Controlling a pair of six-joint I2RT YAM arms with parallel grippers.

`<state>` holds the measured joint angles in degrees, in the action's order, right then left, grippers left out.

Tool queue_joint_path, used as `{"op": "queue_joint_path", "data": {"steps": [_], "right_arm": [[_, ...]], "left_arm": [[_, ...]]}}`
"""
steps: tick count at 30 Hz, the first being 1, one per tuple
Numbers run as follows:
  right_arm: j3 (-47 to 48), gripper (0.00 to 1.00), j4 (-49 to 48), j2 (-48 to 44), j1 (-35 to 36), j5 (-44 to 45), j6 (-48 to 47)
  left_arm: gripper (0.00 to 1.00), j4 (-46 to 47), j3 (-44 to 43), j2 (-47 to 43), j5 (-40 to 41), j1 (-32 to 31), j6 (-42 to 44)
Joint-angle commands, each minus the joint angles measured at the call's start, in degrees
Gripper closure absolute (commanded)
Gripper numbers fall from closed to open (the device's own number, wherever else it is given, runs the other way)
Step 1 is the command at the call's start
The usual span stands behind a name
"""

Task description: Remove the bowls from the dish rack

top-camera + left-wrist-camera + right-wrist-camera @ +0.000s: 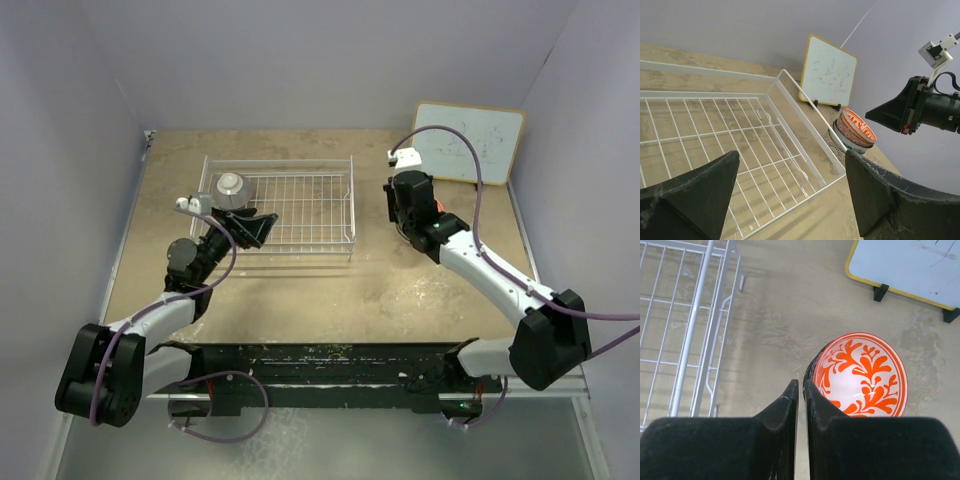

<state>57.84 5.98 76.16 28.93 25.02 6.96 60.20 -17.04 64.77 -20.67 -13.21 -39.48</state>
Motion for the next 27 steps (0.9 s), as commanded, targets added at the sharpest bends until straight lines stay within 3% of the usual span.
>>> {"op": "queue_joint_path", "data": {"steps": [1,4,8,12,17,23,27], "right_arm": [[0.49,0.89,-2.53,-0.07,-1.64,-2.08,2.01],[0.34,0.88,-2.93,-0.57,-1.77,-2.80,2.27],[0.34,0.70,-3.91,-2.73,-1.77,-4.31,2.58],[-3.57,0.46,-7.50,-6.60,-1.77,-10.02,3.19],[-5.21,0.27,-10.76,-11.30,-1.77,-14.25,4.43],[-6.54,0.23,-10.42,-13.40,-1.86,-10.76,3.17],[-6.36,0.22,-8.90,-12.86,-1.93,-6.27,3.07]], "left_arm": [[0.12,-2.61,-2.11,-0.60,2.53,-0.18,-0.08],[0.11,-14.82,-5.60,-1.96,10.30,-0.15,0.75],[0.08,-36.27,-15.96,0.17,22.85,-0.14,5.53],[0.04,-33.18,-19.04,4.40,27.88,-0.15,10.14],[0.01,-36.31,-29.27,14.26,37.49,-0.15,21.52],[0.01,-28.00,-32.25,21.60,42.76,-0.08,28.21],[0.01,-31.45,-36.72,26.90,44.25,0.00,30.60]]}}
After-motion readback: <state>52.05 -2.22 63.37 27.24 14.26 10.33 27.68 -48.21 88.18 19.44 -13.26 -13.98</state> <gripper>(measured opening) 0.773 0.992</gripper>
